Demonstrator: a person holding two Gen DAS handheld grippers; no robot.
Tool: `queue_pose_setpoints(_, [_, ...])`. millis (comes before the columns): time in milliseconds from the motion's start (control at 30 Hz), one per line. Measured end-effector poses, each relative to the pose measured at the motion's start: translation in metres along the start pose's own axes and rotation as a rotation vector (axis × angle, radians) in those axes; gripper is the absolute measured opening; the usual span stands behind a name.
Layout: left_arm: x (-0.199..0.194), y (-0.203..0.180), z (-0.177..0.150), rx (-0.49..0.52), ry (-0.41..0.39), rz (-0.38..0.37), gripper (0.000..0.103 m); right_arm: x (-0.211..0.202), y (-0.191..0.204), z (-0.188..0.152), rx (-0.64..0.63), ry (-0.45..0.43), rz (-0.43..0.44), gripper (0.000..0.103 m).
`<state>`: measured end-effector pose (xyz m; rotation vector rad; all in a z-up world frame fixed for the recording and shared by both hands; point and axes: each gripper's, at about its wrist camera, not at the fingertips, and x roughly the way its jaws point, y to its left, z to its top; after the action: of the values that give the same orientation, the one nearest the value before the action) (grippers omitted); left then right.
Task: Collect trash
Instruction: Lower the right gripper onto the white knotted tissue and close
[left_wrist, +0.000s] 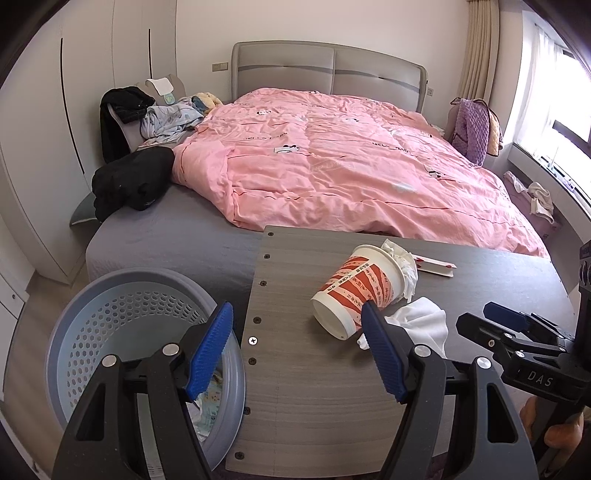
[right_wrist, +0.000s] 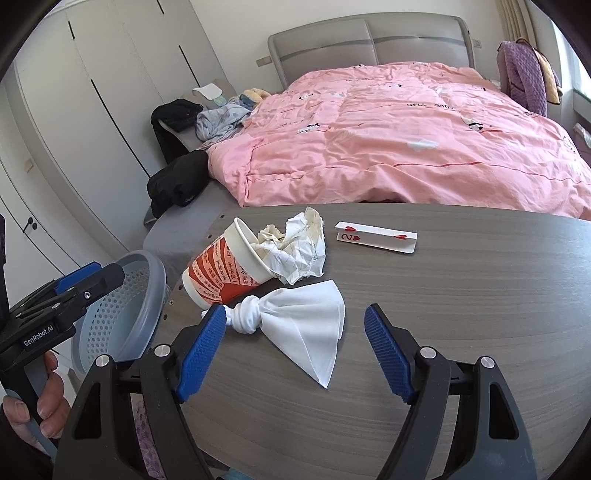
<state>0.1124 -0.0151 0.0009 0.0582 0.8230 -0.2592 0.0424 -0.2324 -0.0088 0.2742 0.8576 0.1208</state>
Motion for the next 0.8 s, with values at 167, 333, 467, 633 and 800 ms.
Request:
queue_pose_setpoints(167, [0.005, 0.009, -0.002, -0.015, 0.015, 0.022, 0.069, 0.007, -0.002, -0.005, 0.013, 0.016, 0.005, 0.076])
queue_pose_setpoints(333, [0.003, 0.017, -0.005, -0.029, 0.012, 0.039, 0.069, 0.015, -0.003, -0.01, 0.012, 0.038, 0.019, 0.076])
queue_pose_setpoints(467, [0.004, 0.023, -0.009, -0.052, 0.017, 0.046, 0.069, 0.025, 0.003, -0.012, -0.006, 0.06, 0.026, 0.076])
queue_pose_setpoints(633, [0.006, 0.03, -0.013, -0.065, 0.026, 0.055, 0.069, 0.037, 0.021, -0.009, -0.066, 0.07, 0.035, 0.076])
queue_pose_setpoints(800, [0.005, 0.034, -0.014, -0.075, 0.027, 0.06, 0.069, 0.051, 0.034, -0.006, -0.118, 0.083, 0.025, 0.076])
